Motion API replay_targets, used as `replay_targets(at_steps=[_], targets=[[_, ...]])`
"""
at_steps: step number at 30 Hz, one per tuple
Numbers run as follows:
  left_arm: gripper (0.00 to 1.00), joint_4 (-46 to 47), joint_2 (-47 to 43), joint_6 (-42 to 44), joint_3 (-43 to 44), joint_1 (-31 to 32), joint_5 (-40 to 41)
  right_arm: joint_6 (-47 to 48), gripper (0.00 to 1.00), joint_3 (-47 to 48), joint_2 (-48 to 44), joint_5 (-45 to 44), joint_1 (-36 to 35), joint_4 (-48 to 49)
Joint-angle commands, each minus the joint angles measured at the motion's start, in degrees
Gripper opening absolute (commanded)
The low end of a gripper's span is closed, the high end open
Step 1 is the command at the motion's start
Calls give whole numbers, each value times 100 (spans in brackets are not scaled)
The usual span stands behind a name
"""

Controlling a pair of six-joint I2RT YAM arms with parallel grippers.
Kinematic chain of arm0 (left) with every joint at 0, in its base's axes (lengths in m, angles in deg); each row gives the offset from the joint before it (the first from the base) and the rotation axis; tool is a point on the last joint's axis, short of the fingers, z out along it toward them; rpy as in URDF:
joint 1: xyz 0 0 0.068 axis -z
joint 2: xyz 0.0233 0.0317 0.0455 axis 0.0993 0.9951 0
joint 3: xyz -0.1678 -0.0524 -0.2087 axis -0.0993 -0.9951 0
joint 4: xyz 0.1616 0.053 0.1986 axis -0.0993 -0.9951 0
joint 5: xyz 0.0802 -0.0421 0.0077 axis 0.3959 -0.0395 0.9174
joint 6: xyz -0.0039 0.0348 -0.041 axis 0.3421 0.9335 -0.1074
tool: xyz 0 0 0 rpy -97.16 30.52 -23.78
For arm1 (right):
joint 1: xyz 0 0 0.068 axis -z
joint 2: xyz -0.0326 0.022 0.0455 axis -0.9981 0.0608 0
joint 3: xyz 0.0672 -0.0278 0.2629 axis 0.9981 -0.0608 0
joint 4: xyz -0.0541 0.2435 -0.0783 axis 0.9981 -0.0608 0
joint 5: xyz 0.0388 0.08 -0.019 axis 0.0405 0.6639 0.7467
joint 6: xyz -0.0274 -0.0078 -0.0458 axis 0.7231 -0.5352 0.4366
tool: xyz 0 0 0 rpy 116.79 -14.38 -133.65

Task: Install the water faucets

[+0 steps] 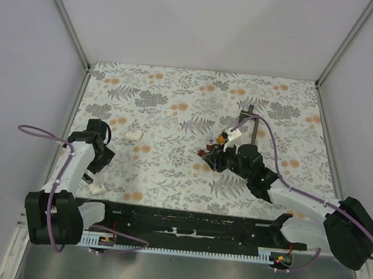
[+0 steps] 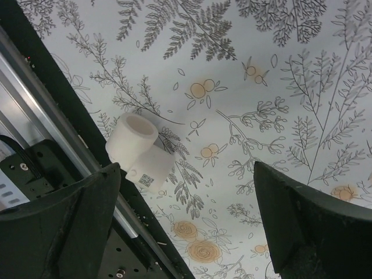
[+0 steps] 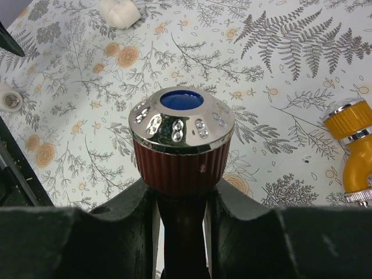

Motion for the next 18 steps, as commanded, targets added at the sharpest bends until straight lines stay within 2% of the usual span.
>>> replay_targets(at_steps=[1,9,18], targets=[[100,-217,44,-547,-44,-216,53,267,0,-81,-231,-345,-124,202],[97,-51,457,-627,-342,-242,-693,302,0,-134,-346,-415,-151,202],[77,494,757,-539,-571,-199,-1739,293,0,-134,-302,-433,-151,246]])
